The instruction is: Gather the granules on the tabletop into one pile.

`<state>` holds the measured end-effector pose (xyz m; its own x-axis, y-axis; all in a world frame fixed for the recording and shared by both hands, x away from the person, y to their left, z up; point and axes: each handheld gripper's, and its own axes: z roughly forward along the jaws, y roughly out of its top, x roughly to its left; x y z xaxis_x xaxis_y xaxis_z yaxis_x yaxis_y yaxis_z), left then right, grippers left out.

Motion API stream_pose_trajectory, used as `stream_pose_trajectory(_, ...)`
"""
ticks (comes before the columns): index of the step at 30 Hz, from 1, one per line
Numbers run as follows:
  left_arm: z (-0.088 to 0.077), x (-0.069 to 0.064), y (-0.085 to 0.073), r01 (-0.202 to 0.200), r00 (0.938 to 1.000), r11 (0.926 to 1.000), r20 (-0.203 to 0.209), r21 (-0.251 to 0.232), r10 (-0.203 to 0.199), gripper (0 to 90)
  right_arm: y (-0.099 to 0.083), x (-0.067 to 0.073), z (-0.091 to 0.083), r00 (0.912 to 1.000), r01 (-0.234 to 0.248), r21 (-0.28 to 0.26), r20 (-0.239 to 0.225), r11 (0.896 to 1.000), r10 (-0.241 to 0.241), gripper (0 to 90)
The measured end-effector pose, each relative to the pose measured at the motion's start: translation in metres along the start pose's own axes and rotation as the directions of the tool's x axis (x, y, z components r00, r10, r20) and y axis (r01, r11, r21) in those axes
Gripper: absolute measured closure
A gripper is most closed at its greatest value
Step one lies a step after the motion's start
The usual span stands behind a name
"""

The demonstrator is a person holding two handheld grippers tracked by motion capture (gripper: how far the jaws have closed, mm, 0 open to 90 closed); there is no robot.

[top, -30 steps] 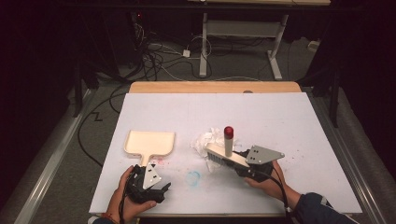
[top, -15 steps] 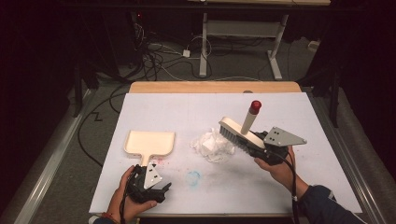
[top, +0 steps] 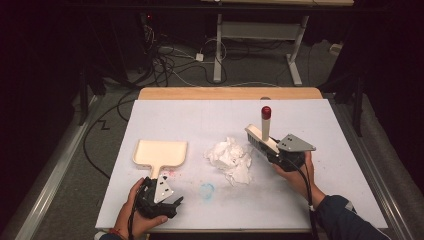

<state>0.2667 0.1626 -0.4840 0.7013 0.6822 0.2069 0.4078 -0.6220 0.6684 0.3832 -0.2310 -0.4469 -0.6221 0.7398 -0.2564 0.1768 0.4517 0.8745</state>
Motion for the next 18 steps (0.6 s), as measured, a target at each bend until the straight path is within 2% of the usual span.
stream_pose_trajectory(1,0.0,0.0,0.0,0.003,1.0,1.0,0.001,0.0,-0.003,18.0,-0.003,0.001,0.003,0.9998,-0.011,0.015,-0.015,1.0,0.011,67.8)
stream_pose_trajectory(2,0.0,0.001,0.0,-0.007,1.0,1.0,-0.003,-0.005,0.007,18.1,-0.004,0.002,0.005,0.9998,-0.013,0.017,-0.017,1.0,0.013,67.8)
stream_pose_trajectory(4,0.001,0.0,0.001,-0.009,1.0,1.0,-0.002,-0.002,0.009,18.1,-0.005,0.007,0.009,0.9984,-0.029,0.014,-0.049,0.999,0.029,67.8)
stream_pose_trajectory(6,0.002,0.0,0.001,-0.001,1.0,1.0,0.007,0.004,0.001,18.1,-0.002,0.015,0.011,0.997,-0.02,0.007,-0.074,1.0,0.021,67.7)
stream_pose_trajectory(10,0.001,0.0,0.001,-0.008,1.0,1.0,0.003,-0.002,0.008,18.1,0.005,0.032,0.013,0.9885,-0.013,-0.021,-0.151,1.0,0.009,67.8)
stream_pose_trajectory(13,0.0,0.001,0.0,-0.008,1.0,1.0,0.0,-0.005,0.008,18.1,0.01,0.04,0.011,0.989,0.021,-0.029,-0.146,0.999,-0.025,67.8)
stream_pose_trajectory(15,0.0,0.001,-0.001,0.002,1.0,1.0,0.003,0.002,-0.002,18.1,0.012,0.038,0.007,0.9916,0.031,-0.034,-0.125,0.999,-0.035,67.8)
stream_pose_trajectory(18,0.0,0.001,-0.001,-0.007,1.0,1.0,-0.004,-0.005,0.007,18.1,0.018,0.027,-0.003,0.9924,-0.003,-0.073,-0.123,0.997,-0.006,67.8)
